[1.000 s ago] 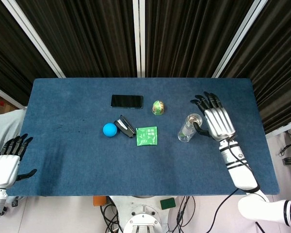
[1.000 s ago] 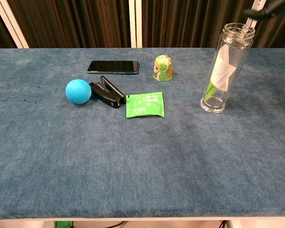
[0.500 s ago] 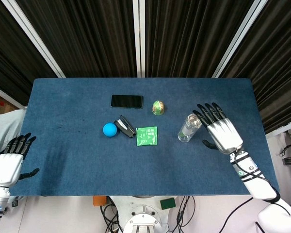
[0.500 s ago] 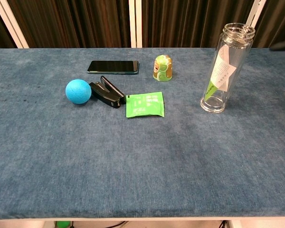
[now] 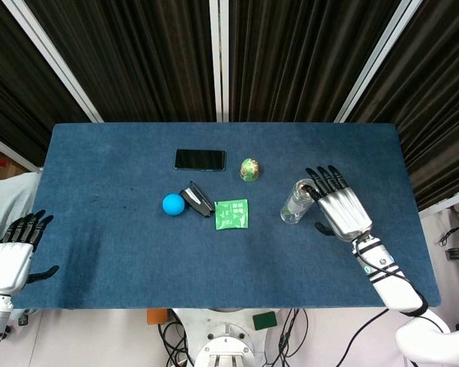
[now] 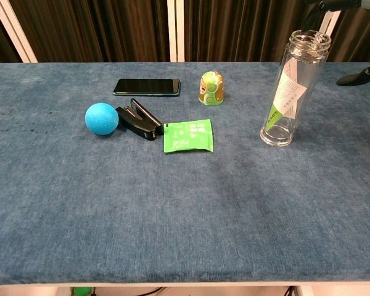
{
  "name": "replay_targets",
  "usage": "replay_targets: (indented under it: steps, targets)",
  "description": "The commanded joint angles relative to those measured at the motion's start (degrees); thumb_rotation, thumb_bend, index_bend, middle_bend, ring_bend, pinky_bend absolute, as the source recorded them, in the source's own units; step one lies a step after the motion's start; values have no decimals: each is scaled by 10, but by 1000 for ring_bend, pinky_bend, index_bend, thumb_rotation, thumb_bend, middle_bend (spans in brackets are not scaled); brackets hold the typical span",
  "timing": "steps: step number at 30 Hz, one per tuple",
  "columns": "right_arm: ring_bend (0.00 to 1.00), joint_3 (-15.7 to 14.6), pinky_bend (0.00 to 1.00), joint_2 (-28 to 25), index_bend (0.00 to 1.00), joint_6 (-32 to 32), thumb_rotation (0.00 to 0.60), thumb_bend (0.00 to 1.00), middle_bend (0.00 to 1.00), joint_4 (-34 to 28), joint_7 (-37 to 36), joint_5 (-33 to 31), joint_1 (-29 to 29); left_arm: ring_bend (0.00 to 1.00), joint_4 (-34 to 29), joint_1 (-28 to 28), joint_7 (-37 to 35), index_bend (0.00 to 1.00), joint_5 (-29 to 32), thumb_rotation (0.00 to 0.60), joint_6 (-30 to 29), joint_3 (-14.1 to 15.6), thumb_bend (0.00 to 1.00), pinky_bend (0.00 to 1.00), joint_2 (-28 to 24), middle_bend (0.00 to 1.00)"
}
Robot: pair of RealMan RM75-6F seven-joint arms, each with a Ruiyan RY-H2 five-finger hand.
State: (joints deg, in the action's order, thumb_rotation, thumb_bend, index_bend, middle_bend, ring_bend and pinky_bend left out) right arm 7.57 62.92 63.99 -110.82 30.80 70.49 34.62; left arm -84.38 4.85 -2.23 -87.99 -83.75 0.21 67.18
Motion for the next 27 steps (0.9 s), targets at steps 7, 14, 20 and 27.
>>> replay_targets:
  steps: [7,14,20,27]
  targets:
    - [0,0,0,10,275,-7,600,162,0,5,6,-10,5,9,3,-1,-3,84,0,600,0,1,62,95,2,32]
    - [0,-1,0,17,283,-9,600,164,0,10,8,-14,8,9,5,-1,-4,84,1,600,0,1,62,95,2,32]
    - [0,-2,0,18,285,-12,600,167,0,12,10,-17,11,9,6,-1,-5,85,1,600,1,1,62,95,2,32]
    - [0,-2,0,19,288,-14,600,168,0,12,13,-24,12,9,7,0,-5,85,1,600,2,1,62,95,3,32]
